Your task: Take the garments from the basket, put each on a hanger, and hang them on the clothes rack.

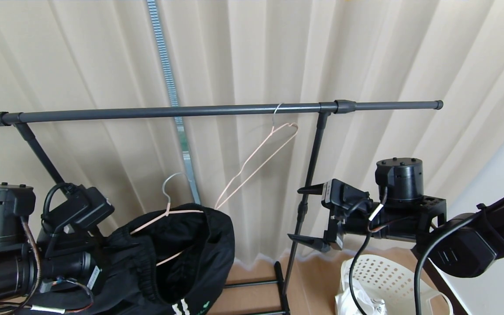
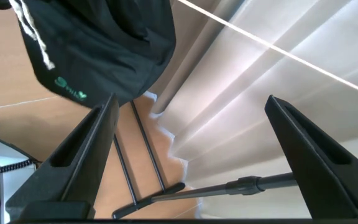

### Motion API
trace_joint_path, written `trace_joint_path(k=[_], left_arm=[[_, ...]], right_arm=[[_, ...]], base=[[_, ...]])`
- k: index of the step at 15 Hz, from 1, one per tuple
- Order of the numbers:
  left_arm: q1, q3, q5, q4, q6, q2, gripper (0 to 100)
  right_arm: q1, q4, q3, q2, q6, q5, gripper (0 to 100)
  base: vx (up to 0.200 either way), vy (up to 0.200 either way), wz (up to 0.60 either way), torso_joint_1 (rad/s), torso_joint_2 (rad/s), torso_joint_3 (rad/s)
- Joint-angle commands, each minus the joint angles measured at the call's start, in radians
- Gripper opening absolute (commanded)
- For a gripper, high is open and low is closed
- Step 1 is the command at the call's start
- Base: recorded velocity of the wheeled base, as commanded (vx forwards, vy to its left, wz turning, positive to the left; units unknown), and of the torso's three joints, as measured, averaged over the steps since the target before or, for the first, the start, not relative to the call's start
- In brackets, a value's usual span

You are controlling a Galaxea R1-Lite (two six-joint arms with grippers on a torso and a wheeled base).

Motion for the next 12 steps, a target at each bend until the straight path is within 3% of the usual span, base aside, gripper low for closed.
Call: trace_joint_path(k=[1, 7, 10, 12], left_arm=[[-0.001, -0.001, 0.011, -0.017, 0.0, 0.049, 0], [-0.003, -0.005, 0.031, -0.108, -0.02, 0.113, 0], [-0.047, -0.033, 0.074, -0.186, -0.112, 0.145, 0], [-0.096, -0.099, 0.161, -0.206, -0.227, 0.191, 0]], right_arm=[[0.0, 0.0, 0.001, 0.002, 0.0, -0.006, 100], [0.0, 0.0, 0.001, 0.004, 0.0, -0.008, 100], [0.0, 0.0, 0.001, 0.004, 0.0, -0.008, 100], [0.0, 0.0, 0.001, 0.004, 0.0, -0.008, 100]], base=[[0.0, 0.0, 0.0, 0.0, 0.0, 0.0], [0.0, 0.0, 0.0, 0.0, 0.0, 0.0], [0.0, 0.0, 0.0, 0.0, 0.0, 0.0], [0.0, 0.0, 0.0, 0.0, 0.0, 0.0]])
